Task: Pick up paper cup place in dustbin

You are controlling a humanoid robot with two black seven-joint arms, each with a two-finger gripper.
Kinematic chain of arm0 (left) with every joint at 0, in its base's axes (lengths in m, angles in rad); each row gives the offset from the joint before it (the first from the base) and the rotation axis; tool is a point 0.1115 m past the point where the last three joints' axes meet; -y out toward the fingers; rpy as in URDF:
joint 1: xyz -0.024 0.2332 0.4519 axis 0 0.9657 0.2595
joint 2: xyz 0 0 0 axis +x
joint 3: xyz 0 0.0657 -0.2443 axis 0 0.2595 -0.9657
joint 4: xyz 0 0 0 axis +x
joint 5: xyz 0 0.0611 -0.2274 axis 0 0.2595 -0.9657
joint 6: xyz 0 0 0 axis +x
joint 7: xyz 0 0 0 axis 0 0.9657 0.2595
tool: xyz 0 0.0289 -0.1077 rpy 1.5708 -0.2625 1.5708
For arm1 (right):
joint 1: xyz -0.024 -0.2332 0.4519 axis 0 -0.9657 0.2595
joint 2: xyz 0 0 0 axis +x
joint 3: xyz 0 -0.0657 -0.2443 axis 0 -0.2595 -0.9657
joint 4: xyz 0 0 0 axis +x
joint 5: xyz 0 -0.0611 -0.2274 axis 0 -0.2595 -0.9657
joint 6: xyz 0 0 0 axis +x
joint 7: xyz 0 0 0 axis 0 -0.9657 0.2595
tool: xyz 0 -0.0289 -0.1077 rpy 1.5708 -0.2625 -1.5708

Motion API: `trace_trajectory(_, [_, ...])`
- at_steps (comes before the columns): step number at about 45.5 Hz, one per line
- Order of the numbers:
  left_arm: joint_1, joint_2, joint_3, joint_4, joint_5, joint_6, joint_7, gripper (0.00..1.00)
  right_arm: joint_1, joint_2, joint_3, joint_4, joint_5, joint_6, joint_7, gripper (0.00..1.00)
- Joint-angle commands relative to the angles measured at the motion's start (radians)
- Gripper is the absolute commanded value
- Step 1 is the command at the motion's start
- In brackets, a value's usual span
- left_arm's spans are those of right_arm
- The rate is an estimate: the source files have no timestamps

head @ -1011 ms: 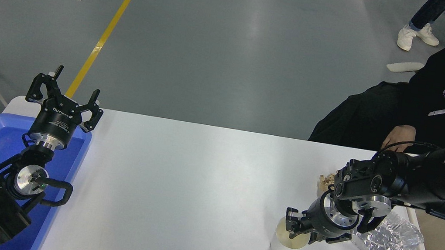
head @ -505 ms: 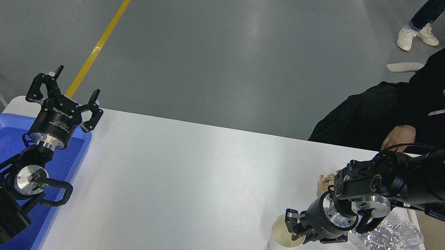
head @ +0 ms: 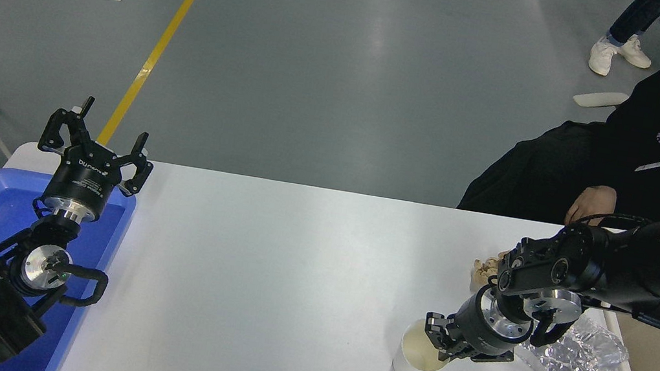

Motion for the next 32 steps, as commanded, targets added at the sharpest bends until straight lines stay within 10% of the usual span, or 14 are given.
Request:
trace_trajectory(1, [0.0, 0.0, 0.0, 0.0, 0.0, 0.0, 0.0, 0.98, 0.003, -0.003, -0.003, 0.002, 0.002, 0.012, 0.0, 0.0])
trace_trajectory(32, [-0.001, 0.0, 0.0, 0.0, 0.0, 0.0, 0.0, 0.98, 0.723, -0.247, -0.176, 0.163, 0.088, 0.47, 0.011, 0.0])
